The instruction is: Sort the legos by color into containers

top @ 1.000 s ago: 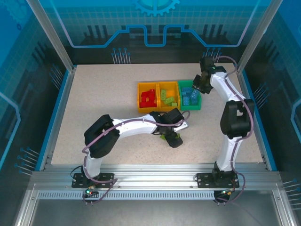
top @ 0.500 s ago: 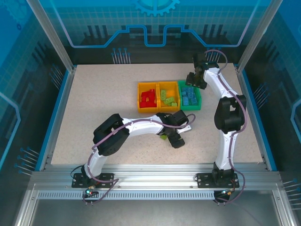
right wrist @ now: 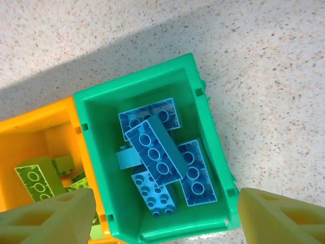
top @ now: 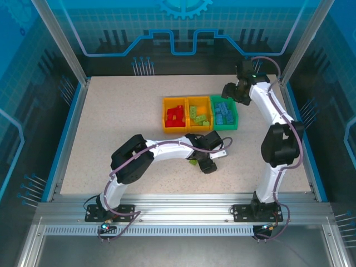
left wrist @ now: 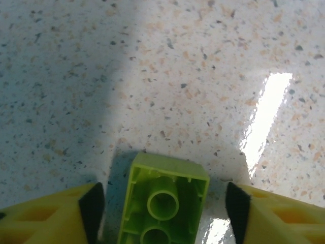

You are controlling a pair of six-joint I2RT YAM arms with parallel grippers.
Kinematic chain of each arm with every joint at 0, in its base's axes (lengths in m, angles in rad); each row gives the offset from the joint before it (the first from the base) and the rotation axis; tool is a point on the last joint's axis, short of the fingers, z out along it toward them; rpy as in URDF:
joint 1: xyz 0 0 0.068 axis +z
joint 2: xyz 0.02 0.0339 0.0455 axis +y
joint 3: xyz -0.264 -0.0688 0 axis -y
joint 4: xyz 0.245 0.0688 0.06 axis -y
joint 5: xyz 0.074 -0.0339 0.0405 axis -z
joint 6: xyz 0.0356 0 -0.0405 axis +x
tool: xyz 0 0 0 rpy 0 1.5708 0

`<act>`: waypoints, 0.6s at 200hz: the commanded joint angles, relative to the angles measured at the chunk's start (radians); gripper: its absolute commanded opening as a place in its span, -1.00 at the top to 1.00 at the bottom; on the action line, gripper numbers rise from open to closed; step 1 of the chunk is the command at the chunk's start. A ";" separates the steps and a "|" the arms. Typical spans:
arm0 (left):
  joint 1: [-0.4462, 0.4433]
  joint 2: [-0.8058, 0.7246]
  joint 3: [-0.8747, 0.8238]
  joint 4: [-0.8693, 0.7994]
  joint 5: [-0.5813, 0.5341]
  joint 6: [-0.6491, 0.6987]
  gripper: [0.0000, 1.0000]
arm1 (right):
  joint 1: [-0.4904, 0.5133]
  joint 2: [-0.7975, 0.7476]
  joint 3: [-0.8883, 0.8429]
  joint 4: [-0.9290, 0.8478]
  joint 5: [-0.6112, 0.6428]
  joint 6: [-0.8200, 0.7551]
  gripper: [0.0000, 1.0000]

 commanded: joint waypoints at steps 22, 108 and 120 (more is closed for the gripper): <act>-0.010 0.018 -0.015 -0.003 0.079 0.025 -0.03 | -0.051 -0.118 -0.091 0.024 -0.040 0.038 -0.52; -0.004 0.007 0.046 -0.007 0.003 -0.019 0.44 | -0.078 -0.298 -0.280 0.054 -0.032 0.049 -0.52; 0.004 0.001 0.074 -0.019 -0.021 -0.030 0.45 | -0.077 -0.322 -0.311 0.058 -0.033 0.049 -0.52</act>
